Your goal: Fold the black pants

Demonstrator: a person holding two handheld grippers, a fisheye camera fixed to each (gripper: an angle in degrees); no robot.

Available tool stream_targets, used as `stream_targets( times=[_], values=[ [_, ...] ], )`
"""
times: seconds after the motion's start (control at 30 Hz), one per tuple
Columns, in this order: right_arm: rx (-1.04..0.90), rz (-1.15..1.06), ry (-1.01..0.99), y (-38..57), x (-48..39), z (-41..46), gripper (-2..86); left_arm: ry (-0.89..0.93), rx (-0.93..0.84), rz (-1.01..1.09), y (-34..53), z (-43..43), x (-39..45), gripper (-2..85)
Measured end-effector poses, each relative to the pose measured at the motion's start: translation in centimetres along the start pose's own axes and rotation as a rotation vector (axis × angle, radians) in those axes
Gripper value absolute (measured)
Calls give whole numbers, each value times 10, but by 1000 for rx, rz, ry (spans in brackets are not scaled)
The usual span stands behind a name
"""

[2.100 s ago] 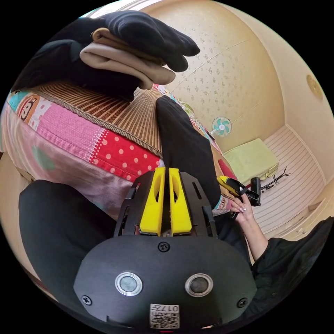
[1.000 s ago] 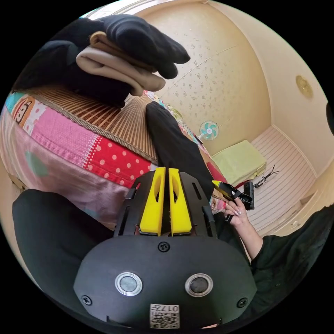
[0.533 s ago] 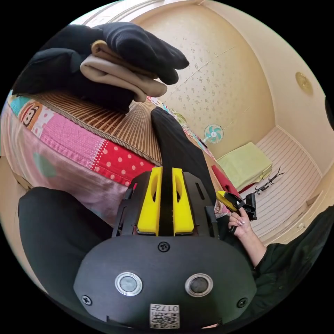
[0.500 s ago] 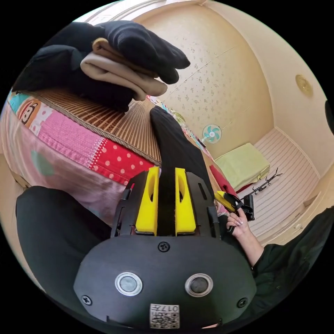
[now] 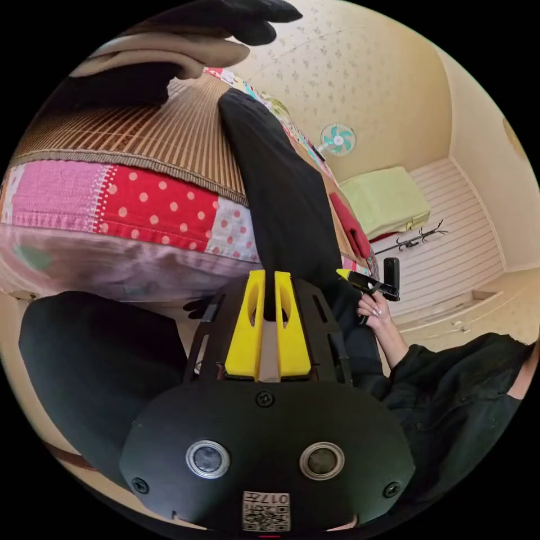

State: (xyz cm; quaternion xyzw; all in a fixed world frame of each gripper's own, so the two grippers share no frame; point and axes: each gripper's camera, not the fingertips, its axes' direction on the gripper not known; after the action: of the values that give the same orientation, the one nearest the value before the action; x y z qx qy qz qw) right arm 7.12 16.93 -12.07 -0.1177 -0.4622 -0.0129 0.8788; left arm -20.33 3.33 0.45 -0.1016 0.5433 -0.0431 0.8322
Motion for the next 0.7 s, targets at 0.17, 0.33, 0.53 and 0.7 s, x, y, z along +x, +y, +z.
stream_targets(
  times=[0.17, 0.33, 0.53, 0.7],
  values=[
    [28, 51, -20, -5, 20, -18, 47, 4, 171, -52, 7, -18, -10, 94],
    [109, 73, -33, -34, 25, -31, 77, 34, 195, 3, -8, -11, -25, 94],
    [95, 41, 14, -51, 20, -18, 103, -2, 156, 71, -1, 15, -12, 101],
    [117, 32, -65, -42, 31, -30, 99, -103, 181, 98, 22, 23, 0, 99]
  ],
)
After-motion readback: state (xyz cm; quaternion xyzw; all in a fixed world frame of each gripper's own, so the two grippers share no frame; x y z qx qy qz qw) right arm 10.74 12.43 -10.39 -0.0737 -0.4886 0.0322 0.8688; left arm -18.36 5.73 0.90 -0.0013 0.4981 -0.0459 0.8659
